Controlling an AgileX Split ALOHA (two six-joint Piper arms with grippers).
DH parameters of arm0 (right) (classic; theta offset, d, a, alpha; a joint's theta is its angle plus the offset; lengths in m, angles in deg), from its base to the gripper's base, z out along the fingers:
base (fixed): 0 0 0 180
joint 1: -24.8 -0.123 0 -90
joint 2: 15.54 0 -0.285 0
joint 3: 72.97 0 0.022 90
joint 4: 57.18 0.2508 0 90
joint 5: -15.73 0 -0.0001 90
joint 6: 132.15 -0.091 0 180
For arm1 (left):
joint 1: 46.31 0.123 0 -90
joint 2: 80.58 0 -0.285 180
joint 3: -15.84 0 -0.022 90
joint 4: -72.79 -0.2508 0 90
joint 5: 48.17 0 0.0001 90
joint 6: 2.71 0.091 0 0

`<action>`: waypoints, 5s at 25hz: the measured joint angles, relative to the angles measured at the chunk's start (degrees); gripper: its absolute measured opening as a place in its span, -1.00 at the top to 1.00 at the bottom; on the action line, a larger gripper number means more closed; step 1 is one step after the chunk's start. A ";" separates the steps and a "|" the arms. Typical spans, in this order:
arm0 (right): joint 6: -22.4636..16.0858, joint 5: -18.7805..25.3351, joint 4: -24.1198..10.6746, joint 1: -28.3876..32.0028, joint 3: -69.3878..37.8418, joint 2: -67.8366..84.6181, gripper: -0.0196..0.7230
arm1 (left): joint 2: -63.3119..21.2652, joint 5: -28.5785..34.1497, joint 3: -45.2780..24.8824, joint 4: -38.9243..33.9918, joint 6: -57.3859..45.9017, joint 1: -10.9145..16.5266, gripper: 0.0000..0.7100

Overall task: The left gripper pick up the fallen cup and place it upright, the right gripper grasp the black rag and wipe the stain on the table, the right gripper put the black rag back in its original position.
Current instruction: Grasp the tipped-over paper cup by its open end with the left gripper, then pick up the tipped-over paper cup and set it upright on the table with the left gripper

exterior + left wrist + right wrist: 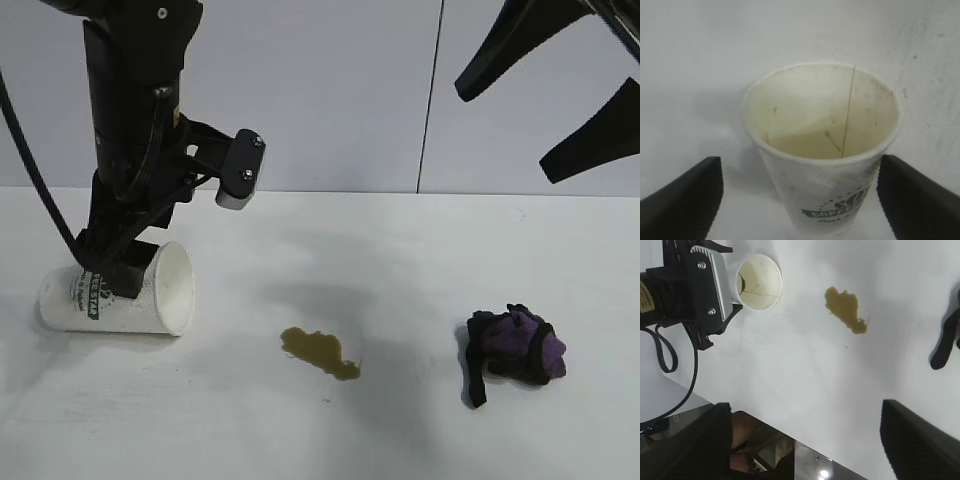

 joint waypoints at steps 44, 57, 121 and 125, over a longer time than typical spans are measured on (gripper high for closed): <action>0.00 -1.45 -0.63 0.00 0.00 0.00 -0.57 | 5.57 -6.63 0.43 8.03 -3.21 0.12 -0.73; 0.02 -1.67 -0.69 0.00 0.00 0.00 -0.57 | 2.14 -8.32 0.54 13.63 -4.46 0.71 -0.48; 0.08 -3.34 -1.46 0.00 0.00 0.00 -0.57 | -2.52 -5.09 -30.70 117.82 90.67 32.03 -0.56; 0.14 -4.37 -1.46 0.00 0.00 0.00 -0.57 | -2.52 -5.41 -30.70 117.82 90.67 32.03 -0.86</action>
